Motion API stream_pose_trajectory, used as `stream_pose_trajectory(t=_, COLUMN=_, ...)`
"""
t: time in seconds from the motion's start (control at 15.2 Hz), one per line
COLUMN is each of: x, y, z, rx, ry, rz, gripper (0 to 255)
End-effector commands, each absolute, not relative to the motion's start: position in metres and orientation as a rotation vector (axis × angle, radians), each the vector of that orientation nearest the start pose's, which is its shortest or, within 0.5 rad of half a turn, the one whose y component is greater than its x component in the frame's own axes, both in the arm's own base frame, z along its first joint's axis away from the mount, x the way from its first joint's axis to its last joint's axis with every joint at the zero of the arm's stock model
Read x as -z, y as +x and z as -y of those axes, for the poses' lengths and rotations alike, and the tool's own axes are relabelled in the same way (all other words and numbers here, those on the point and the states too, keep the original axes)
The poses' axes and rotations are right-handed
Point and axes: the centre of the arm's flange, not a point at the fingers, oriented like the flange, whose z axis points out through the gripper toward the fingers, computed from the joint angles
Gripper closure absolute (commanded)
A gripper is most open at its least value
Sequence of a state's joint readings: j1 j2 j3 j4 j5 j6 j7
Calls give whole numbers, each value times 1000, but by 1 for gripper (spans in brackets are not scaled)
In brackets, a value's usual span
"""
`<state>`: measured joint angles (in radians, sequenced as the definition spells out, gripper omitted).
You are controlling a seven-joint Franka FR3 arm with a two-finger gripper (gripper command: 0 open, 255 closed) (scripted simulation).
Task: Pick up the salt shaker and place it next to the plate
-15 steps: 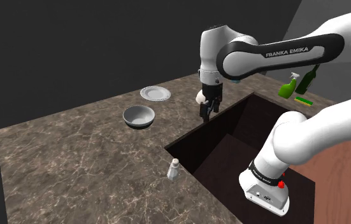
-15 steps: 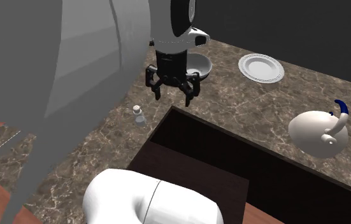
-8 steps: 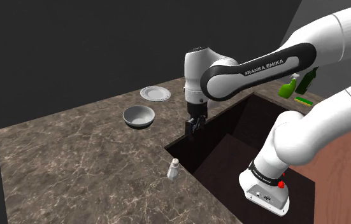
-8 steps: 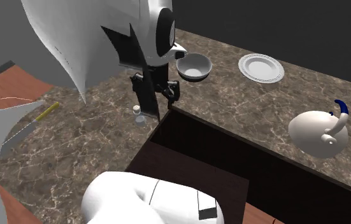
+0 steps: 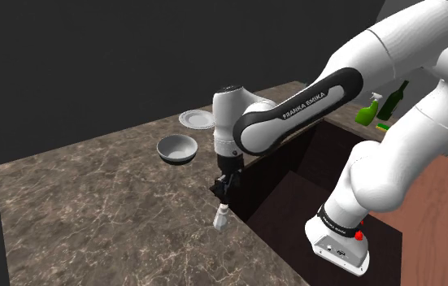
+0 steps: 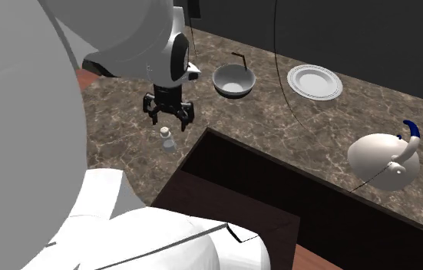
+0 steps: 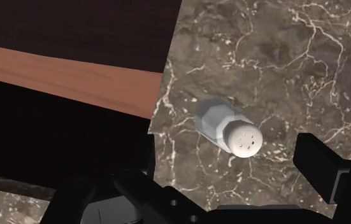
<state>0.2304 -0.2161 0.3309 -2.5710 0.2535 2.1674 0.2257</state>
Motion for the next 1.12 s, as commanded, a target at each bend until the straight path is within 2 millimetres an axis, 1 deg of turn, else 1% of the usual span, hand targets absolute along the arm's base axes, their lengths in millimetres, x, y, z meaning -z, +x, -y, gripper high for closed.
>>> stream_pose_trajectory(t=0.0, x=-305, y=347, z=-243, rx=-348, ry=-3051, rz=261, gripper=0)
stream_pose_trajectory(t=0.53, x=-266, y=338, z=-244, rx=-348, ry=-3051, rz=261, gripper=0)
stream_pose_trajectory(t=0.99, x=-266, y=338, z=-244, rx=-348, ry=-3051, rz=261, gripper=0)
stream_pose_trajectory(t=1.06, x=-266, y=338, z=-244, rx=-348, ry=-3051, rz=261, gripper=255)
